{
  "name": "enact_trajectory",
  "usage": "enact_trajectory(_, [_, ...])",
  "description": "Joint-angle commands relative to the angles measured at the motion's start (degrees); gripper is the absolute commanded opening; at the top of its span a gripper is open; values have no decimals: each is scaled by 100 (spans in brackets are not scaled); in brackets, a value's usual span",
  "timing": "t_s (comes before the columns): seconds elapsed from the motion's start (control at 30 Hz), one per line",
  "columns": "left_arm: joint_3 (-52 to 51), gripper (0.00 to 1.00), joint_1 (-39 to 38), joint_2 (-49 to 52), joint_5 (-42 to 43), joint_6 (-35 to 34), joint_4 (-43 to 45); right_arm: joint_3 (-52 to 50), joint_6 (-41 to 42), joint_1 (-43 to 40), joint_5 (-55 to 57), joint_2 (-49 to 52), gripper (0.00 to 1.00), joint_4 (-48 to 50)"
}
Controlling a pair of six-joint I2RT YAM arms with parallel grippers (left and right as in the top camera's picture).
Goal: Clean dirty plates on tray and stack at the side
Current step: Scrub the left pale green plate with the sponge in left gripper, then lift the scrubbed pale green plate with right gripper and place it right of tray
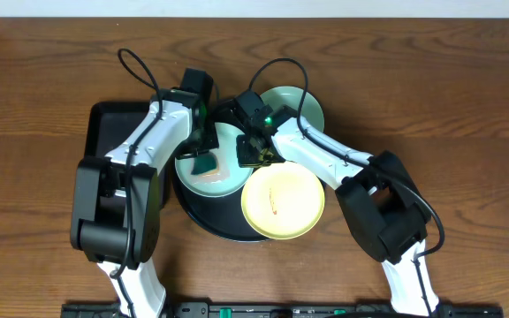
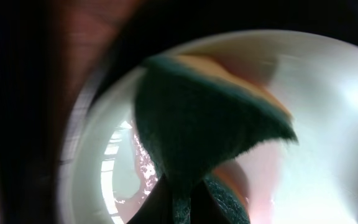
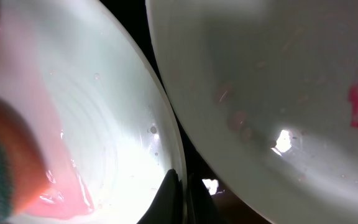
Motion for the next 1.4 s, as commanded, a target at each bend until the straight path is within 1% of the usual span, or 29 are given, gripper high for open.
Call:
enact_trajectory(0.0, [-17, 8, 61, 98, -1189, -356, -146, 42, -136, 26, 236, 142, 1, -59])
enact_trajectory(0.07, [-17, 7, 35, 98, -909, -184, -227, 39, -136, 26, 234, 142, 1, -59])
enact_trajectory(0.13, [-17, 7, 20, 98, -404, 160, -304, 39, -136, 26, 234, 142, 1, -59])
enact_trajectory(0.2, [-17, 7, 22, 98, 315, 549, -380, 39, -136, 26, 234, 142, 1, -61])
enact_trajectory(0.33, [-17, 7, 22, 98, 2006, 1606, -448, 39, -136, 26, 234, 142, 1, -59])
enact_trajectory(0.4, [-17, 8, 22, 98, 2496, 1869, -422, 39, -136, 26, 234, 142, 1, -59])
enact_trajectory(0.43, [-15, 7, 26, 98, 2533, 1875, -339, 39, -136, 26, 234, 142, 1, -59])
enact_trajectory(0.53, [-15, 7, 70, 98, 2369, 1779, -83, 39, -136, 26, 234, 142, 1, -59])
enact_trajectory(0.6, [11, 7, 136, 98, 1985, 1499, 87, 39, -136, 26, 234, 142, 1, -59])
enact_trajectory(0.67, [114, 7, 223, 98, 1338, 1108, 136, 39, -136, 26, 234, 142, 1, -59])
enact_trajectory(0.77, [481, 7, 365, 87, 417, 835, -103, 39, -136, 26, 234, 142, 1, -61])
enact_trajectory(0.87, [938, 7, 507, 17, -179, 708, -520, 39, -136, 26, 234, 142, 1, -63])
enact_trajectory(0.97, [1373, 7, 680, -168, -278, 710, -946, 39, -166, 26, 232, 142, 1, -61])
enact_trajectory(1.13, [1700, 7, 992, -610, -278, 715, -1513, 42, -306, 26, 142, 142, 1, -42])
enact_trajectory(1.27, [1700, 7, 1397, -973, -278, 734, -1818, 105, -981, 20, -566, 133, 1, 157])
enact_trajectory(1.37, [1700, 7, 1805, -1113, -275, 802, -1954, 282, -1279, 22, -844, 74, 1, 136])
